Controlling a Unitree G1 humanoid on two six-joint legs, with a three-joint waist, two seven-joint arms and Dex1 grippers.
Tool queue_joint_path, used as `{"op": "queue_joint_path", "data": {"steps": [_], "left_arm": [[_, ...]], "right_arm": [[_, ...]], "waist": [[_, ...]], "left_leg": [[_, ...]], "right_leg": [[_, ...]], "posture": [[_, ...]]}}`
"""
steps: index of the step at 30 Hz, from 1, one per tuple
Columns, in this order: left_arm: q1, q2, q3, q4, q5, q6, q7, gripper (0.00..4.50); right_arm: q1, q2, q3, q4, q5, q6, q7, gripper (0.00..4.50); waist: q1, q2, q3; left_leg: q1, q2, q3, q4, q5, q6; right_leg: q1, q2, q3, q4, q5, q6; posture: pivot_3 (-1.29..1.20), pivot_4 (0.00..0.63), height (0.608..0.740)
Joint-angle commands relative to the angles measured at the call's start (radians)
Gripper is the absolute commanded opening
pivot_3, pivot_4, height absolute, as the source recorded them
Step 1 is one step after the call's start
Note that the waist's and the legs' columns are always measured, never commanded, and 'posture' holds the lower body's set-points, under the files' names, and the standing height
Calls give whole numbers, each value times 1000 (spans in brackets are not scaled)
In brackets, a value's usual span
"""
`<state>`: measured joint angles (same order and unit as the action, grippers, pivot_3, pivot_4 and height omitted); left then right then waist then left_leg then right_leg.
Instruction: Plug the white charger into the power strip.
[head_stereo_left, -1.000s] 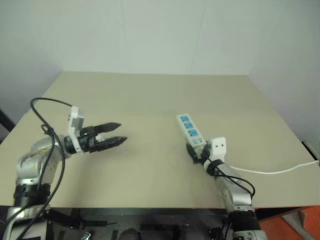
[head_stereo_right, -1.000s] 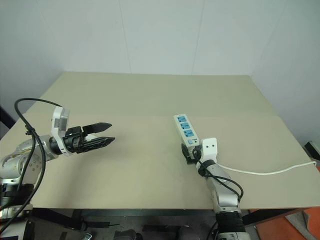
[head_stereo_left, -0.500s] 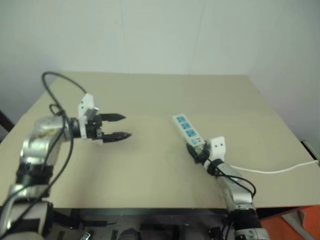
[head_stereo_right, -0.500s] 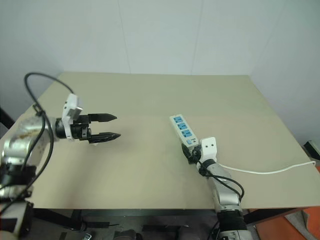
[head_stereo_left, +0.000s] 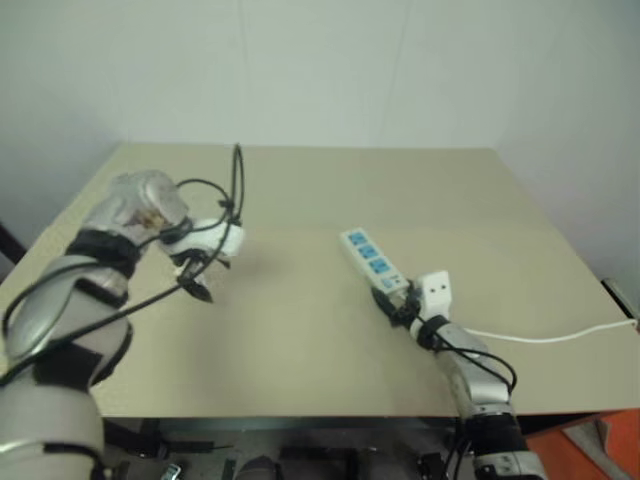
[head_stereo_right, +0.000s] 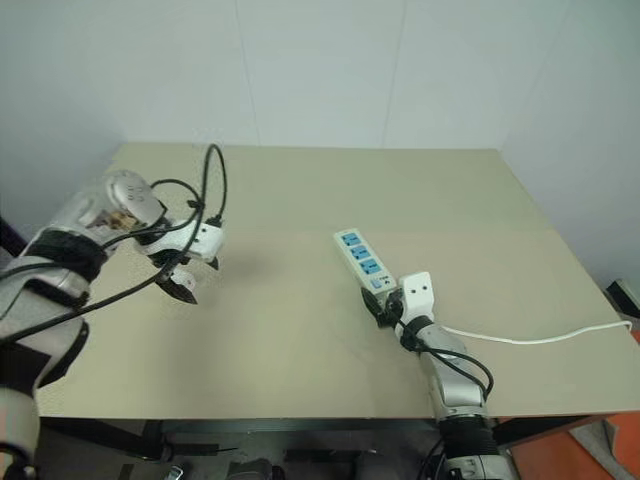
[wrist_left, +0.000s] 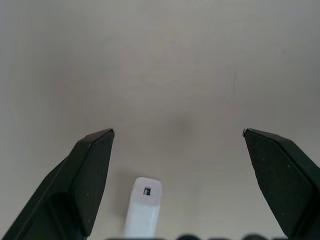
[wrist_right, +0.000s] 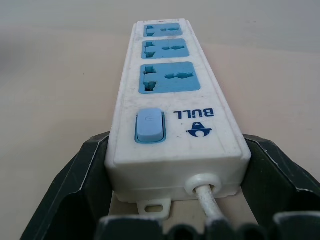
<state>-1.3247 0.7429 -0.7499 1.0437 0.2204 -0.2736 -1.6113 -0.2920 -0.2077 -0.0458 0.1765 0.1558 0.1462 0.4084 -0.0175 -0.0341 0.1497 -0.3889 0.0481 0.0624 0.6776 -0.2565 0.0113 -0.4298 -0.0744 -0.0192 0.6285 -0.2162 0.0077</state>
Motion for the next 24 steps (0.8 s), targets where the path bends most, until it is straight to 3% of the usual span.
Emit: {"op": "queue_joint_path", "data": {"steps": [1, 9, 12, 24], "left_arm": [[-68, -16, -8, 86, 83, -76, -3, 4500], [-97, -58, -10, 188, 266, -170, 50, 4500], [-96, -57, -23, 204, 342, -196, 142, 4500], [-63, -83, 21, 245, 413, -154, 223, 4500]], "right_arm": [[21, 3, 17, -19, -1, 14, 2, 3408], [18, 3, 16, -25, -2, 23, -3, 3408], [20, 6, 12, -26, 3, 25, -7, 3408], [33, 0, 16, -40, 0, 35, -9, 3408]], "waist": [[-1, 0, 0], [0, -1, 0], [0, -1, 0], [2, -1, 0]], "left_leg": [[0, 0, 0, 0, 0, 0], [-3, 0, 2, 0, -1, 1], [-4, 0, 2, 0, -1, 1], [-5, 0, 2, 0, -1, 1]], "right_leg": [[-1, 0, 1, 0, 0, 0], [-5, 0, 3, 1, 0, 0], [-6, 0, 4, 2, 0, 0], [-7, 0, 4, 2, 1, 0]], "posture": [[0, 150, 740], [0, 150, 740], [0, 150, 740], [0, 150, 740]]}}
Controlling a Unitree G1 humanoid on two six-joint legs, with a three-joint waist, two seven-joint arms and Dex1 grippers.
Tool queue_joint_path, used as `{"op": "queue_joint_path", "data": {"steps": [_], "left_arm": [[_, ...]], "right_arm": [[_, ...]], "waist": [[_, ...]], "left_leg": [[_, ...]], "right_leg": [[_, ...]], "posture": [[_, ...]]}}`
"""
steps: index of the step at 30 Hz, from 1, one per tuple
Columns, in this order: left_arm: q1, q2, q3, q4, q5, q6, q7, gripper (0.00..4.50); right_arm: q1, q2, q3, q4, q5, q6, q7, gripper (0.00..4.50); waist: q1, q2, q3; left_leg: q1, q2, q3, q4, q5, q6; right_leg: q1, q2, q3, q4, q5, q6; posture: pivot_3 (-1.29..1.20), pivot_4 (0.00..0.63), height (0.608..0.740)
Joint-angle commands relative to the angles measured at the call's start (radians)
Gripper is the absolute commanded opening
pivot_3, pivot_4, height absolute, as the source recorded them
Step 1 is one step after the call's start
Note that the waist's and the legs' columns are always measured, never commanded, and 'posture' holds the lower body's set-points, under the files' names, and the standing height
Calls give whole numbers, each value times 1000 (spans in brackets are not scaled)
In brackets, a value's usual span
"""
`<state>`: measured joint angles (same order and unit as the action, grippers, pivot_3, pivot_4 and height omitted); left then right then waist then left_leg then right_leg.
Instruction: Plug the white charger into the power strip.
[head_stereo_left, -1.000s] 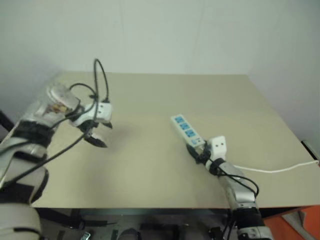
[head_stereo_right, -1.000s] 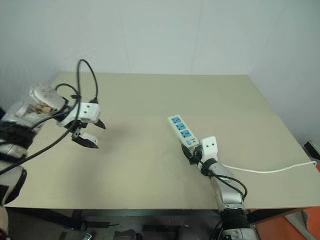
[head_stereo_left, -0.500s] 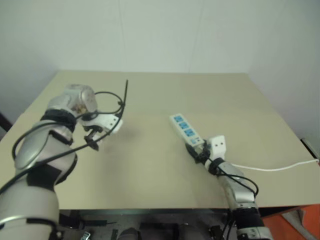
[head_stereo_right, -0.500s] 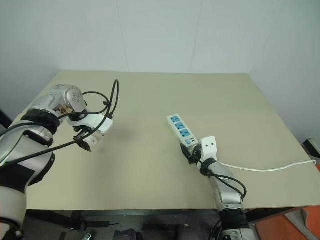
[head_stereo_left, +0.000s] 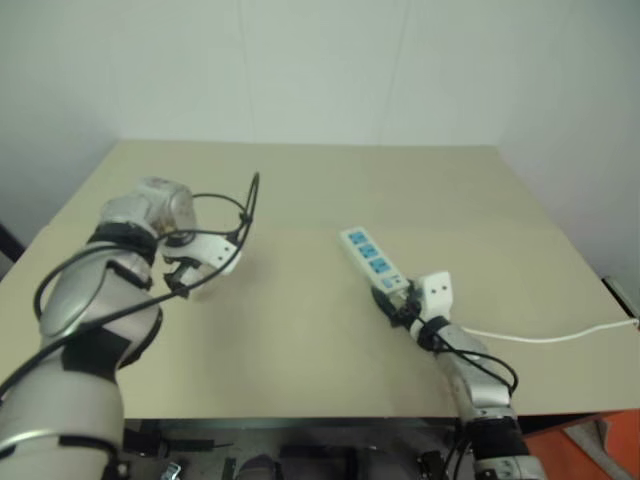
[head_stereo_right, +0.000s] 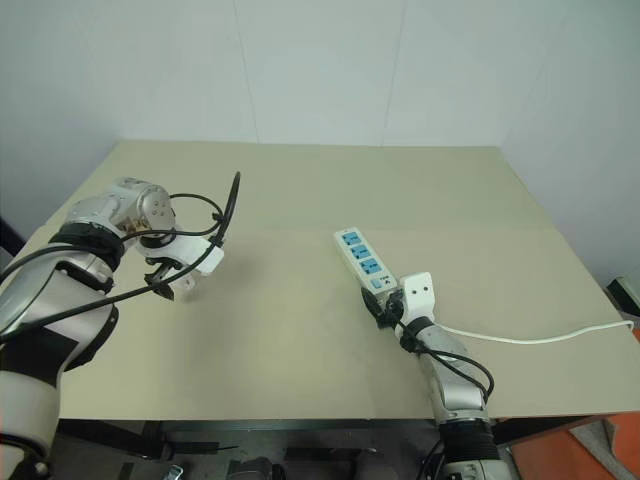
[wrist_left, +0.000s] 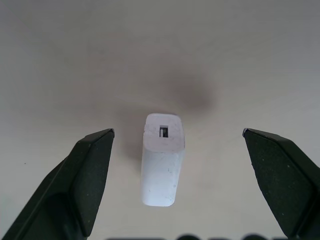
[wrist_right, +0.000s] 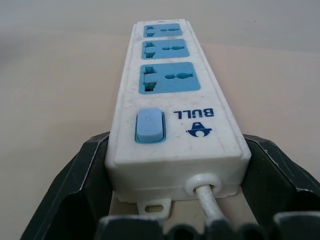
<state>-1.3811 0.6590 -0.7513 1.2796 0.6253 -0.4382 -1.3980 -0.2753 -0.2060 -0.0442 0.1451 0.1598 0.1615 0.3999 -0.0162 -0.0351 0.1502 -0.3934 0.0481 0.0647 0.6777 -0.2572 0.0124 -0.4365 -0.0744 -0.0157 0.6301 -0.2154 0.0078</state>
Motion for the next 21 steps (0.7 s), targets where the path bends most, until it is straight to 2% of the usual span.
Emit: {"op": "queue_joint_path", "data": {"steps": [1, 20, 21], "left_arm": [[-6, -1, 27, 11, 10, 13, 11, 4500], [14, -45, 15, 44, 104, -24, 107, 4500], [16, -48, 21, 47, 102, -21, 108, 4316]], "right_arm": [[18, -3, 14, -10, -5, 22, -1, 3408], [44, -10, 5, -48, 1, 55, -12, 3408], [45, -11, 4, -49, 1, 56, -12, 3408]], "waist": [[1, 0, 0], [2, 0, 0], [2, 0, 0]], "left_leg": [[0, 0, 0, 0, 0, 0], [0, 0, 0, 1, 0, 0], [0, 0, 0, 1, 0, 0]], "right_leg": [[0, 0, 0, 0, 0, 0], [0, 0, 0, 1, 1, -2], [0, 0, 0, 1, 1, -2]], "posture": [[0, 150, 740], [0, 150, 740], [0, 150, 740]]}}
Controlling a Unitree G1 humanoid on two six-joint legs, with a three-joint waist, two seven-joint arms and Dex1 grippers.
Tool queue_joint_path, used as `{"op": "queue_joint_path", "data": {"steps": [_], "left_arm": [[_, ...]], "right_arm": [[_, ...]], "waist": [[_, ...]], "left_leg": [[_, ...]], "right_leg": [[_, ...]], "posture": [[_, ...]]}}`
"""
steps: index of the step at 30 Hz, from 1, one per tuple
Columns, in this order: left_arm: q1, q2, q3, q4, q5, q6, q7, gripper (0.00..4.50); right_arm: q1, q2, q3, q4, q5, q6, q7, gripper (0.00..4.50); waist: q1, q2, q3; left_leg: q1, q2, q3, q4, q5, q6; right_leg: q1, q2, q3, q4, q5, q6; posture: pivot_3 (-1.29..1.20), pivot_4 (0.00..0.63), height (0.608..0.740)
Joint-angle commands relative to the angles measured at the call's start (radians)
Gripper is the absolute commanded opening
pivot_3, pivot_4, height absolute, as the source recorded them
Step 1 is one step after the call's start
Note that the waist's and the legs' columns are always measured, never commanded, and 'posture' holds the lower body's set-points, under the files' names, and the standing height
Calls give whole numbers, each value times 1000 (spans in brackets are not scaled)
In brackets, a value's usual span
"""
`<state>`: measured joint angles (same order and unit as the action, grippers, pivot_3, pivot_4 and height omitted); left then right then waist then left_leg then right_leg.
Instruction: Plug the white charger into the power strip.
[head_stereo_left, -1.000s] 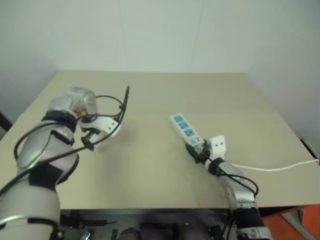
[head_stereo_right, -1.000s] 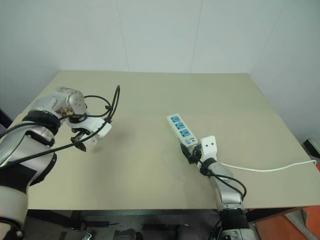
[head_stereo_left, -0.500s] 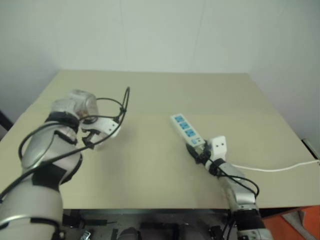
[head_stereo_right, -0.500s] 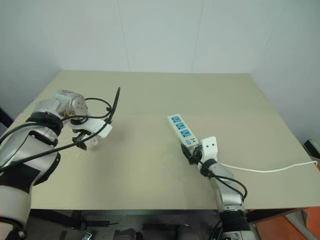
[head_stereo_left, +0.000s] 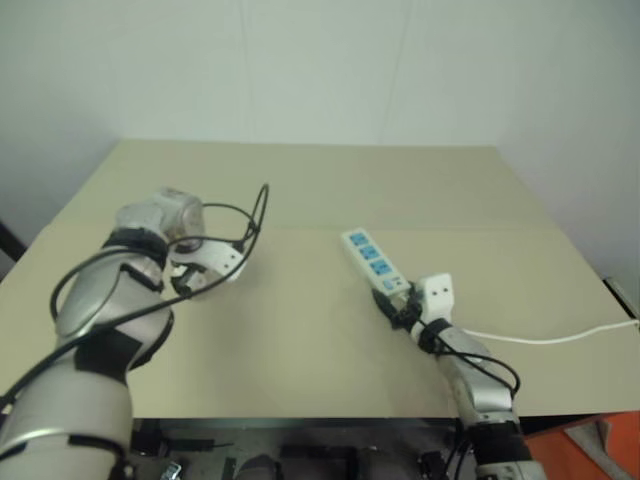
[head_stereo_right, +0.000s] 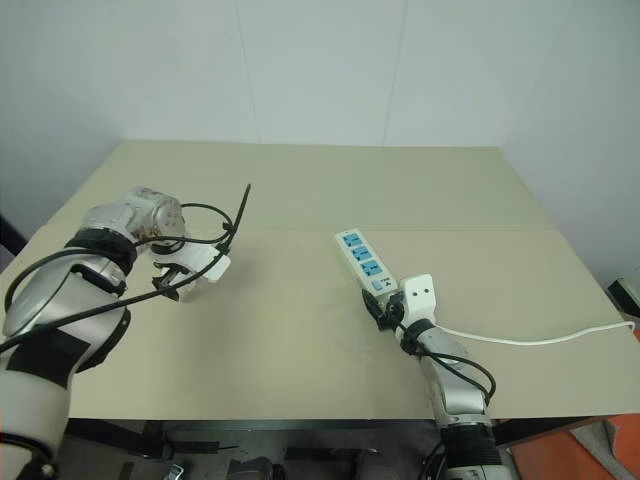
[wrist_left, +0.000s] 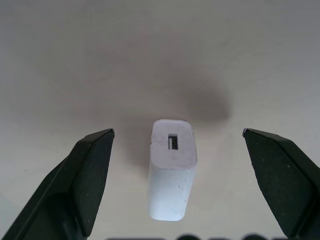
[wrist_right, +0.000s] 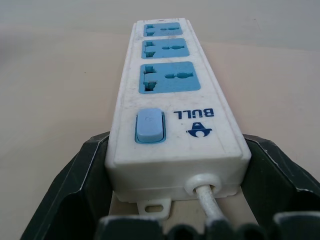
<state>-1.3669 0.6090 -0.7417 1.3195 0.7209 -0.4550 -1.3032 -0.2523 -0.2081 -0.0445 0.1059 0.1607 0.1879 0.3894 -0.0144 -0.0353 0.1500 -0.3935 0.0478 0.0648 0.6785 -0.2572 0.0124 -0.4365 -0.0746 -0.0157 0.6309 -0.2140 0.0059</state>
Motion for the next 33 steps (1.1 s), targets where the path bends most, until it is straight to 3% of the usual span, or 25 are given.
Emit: {"op": "queue_joint_path", "data": {"steps": [1, 11, 12, 19, 24, 26, 29, 33], "left_arm": [[2, 2, 7, 8, 14, -7, 18, 4117], [16, -2, -10, 18, 72, -9, 90, 1162], [16, -2, -9, 19, 76, -8, 95, 1048], [-17, -4, 72, 12, 2, 12, 53, 1046], [-69, -3, 339, -20, -290, 78, -223, 1046], [-66, -2, 438, -39, -475, 117, -294, 1046], [-21, 10, 502, -137, -792, 328, -311, 1046], [97, 44, 529, -291, -1031, 497, -311, 1046]], "right_arm": [[22, -9, 3, -10, 1, 30, -3, 3408], [28, -5, 2, -20, 1, 38, -11, 3408], [28, -5, 3, -21, 1, 38, -11, 3408], [20, -24, 11, -15, 0, 30, 18, 3408], [-21, -84, 16, -4, 40, 17, 140, 3408], [-66, -123, 36, 27, 50, 6, 233, 3408], [-157, -169, 75, 94, 81, -12, 410, 3408], [-266, -178, 145, 193, 90, -89, 632, 3408]], "waist": [[0, 0, 0], [1, 0, 0], [1, 0, 0], [2, 0, 0], [1, 0, 0], [-1, 0, 0], [-15, -1, 0], [-38, -1, 0]], "left_leg": [[0, 0, 0, 0, 0, 0], [0, 0, 0, 0, 0, 0], [0, 0, 0, 0, 0, 0], [0, 0, 0, 1, 0, 0], [-2, 0, 0, 2, 0, 0], [-2, -1, 0, 2, 0, 0], [-2, -1, 0, 3, 0, 0], [-1, 0, -3, 3, 0, 0]], "right_leg": [[0, 0, 0, 0, 0, 0], [0, 0, 0, 0, 1, -2], [0, 0, 0, 0, 1, -1], [0, 0, 0, 2, 1, -1], [0, 0, -1, 0, 2, -2], [-1, -1, 0, 0, 3, -2], [-1, -1, 1, 1, 3, -2], [-1, 1, 2, 3, 3, -2]], "posture": [[0, 150, 740], [0, 150, 740], [0, 150, 740], [0, 150, 740], [0, 150, 740], [0, 150, 740], [0, 150, 740], [0, 150, 740]]}}
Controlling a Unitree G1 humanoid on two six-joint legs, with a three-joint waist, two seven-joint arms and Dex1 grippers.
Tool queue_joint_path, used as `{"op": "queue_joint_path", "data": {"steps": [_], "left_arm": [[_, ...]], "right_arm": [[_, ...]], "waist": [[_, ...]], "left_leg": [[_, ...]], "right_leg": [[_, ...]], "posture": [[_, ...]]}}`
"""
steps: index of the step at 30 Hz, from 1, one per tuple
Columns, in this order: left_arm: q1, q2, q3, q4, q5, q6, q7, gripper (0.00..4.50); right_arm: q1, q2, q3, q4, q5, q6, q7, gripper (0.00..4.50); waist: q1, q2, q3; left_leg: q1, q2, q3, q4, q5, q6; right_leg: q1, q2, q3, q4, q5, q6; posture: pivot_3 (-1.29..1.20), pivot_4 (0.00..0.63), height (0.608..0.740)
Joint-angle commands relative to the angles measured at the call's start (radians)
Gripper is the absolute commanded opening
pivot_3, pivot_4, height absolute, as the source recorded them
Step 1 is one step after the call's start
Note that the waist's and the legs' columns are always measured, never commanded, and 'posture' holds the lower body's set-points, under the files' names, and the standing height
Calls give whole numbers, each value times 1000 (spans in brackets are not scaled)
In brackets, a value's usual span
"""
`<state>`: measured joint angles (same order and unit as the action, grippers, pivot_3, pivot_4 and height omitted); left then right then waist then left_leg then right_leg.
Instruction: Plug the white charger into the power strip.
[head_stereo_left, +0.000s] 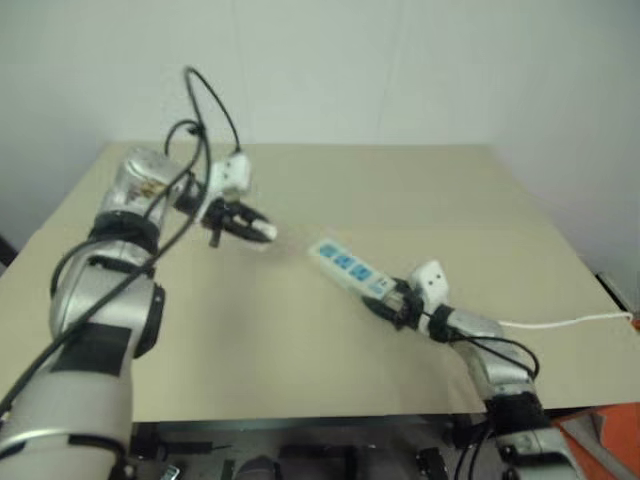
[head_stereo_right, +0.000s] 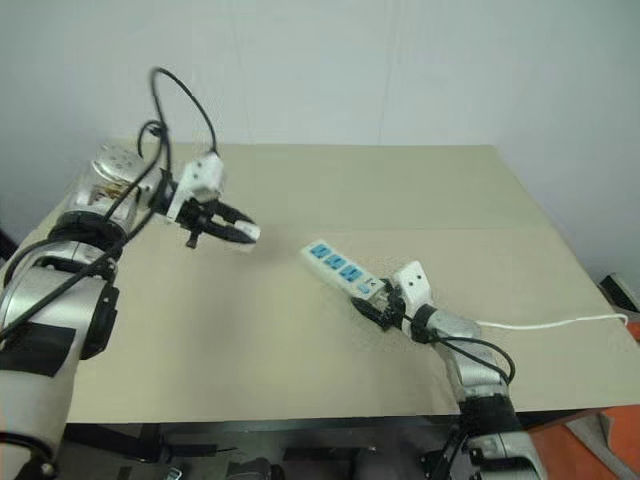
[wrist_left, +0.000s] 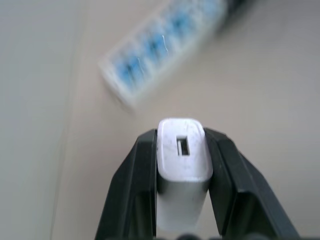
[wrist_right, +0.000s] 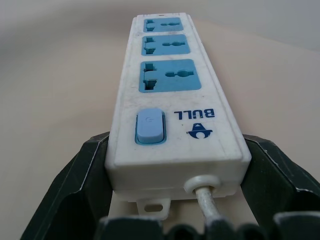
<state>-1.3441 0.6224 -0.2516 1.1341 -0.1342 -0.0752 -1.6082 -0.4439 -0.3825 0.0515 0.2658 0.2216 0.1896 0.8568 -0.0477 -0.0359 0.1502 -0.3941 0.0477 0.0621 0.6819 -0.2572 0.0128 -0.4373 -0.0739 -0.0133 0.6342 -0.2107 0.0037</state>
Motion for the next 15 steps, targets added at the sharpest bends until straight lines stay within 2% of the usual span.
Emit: {"op": "queue_joint_path", "data": {"steps": [1, 5, 9, 15], "left_arm": [[104, 37, 45, -145, -225, 159, -6, 1046], [242, 69, 50, -360, -420, 373, -6, 1046], [372, 88, 30, -526, -526, 484, -6, 1046], [468, 98, 9, -626, -582, 500, -6, 1046]], "right_arm": [[-95, 1, 68, 56, 22, -119, 207, 3408], [-186, 34, 140, 179, 2, -181, 365, 3408], [-249, 64, 199, 315, -39, -263, 477, 3408], [-281, 108, 211, 438, -83, -338, 470, 3408]], "waist": [[-8, 0, 0], [-18, 0, 0], [-11, 0, 0], [2, 0, 0]], "left_leg": [[1, 0, -1, 0, 0, 0], [2, 0, -2, 1, 0, 0], [2, 0, -3, 1, 0, 0], [3, 0, -1, 2, 0, -1]], "right_leg": [[0, 0, 1, 1, 0, 0], [0, 0, 2, 7, 0, 0], [-1, 0, 2, 10, 0, 0], [0, 0, 3, 10, 0, -1]], "posture": [[0, 150, 740], [0, 150, 740], [0, 150, 740], [0, 150, 740]]}}
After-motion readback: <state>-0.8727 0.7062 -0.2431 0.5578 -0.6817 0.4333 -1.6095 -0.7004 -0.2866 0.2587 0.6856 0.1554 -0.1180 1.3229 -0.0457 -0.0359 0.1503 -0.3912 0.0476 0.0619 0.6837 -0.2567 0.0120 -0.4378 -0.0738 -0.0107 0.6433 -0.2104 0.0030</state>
